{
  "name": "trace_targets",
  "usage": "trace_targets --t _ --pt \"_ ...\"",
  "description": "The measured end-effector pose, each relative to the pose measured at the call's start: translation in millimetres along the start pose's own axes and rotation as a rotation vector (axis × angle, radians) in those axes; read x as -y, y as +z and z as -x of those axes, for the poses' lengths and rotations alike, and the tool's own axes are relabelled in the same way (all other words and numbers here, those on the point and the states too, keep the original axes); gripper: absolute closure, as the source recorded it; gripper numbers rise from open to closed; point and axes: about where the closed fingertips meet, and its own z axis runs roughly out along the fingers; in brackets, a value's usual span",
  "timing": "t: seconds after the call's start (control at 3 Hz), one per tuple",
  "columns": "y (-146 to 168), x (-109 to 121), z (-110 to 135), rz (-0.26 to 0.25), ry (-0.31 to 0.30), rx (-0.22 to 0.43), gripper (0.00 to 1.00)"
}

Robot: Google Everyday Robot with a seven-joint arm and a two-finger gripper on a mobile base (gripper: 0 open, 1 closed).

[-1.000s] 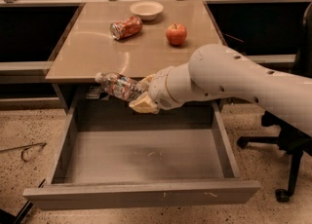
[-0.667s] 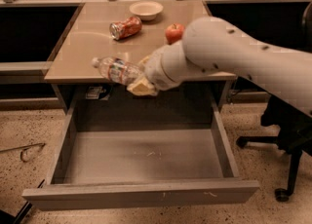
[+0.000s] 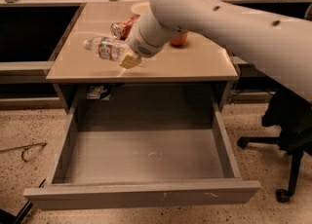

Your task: Pick water bottle from top drawer and place on counter

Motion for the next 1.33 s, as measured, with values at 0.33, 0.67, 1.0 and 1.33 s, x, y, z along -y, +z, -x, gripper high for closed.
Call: trace_targets --t 0.33,0.67,1.0,1.33 --pt "30 11 -8 0.069 -0.002 -0.042 1.00" --pt "58 5 -16 0.174 0.014 -0.056 1.00" --pt "61 2 -17 0.190 0.016 -0.060 0.84" --pt "61 2 -17 0.190 0.016 -0.060 0.61"
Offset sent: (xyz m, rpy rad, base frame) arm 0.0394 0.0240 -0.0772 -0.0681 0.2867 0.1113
